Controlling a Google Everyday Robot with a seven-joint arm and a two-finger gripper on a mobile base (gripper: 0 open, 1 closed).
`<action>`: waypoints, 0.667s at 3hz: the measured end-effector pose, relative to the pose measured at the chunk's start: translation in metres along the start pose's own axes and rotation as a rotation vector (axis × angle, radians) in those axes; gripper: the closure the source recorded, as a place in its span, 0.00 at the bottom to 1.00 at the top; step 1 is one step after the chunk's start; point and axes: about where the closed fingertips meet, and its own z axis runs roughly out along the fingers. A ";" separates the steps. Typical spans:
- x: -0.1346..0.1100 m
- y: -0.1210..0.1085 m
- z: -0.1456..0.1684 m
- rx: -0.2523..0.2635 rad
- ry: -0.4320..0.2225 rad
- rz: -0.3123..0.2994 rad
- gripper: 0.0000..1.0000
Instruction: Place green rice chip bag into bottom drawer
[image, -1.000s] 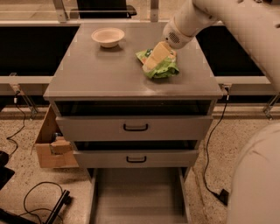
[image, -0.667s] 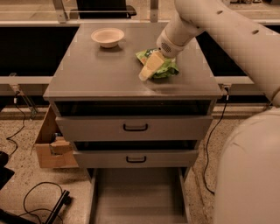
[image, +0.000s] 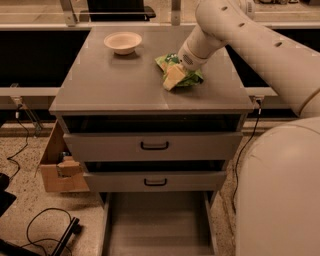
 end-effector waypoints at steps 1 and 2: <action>0.000 0.000 0.001 -0.001 0.001 0.000 0.62; -0.001 0.000 0.000 -0.001 0.001 0.000 0.85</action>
Offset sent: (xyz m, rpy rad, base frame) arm 0.0003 0.0007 -0.0012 0.0000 0.0012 0.0008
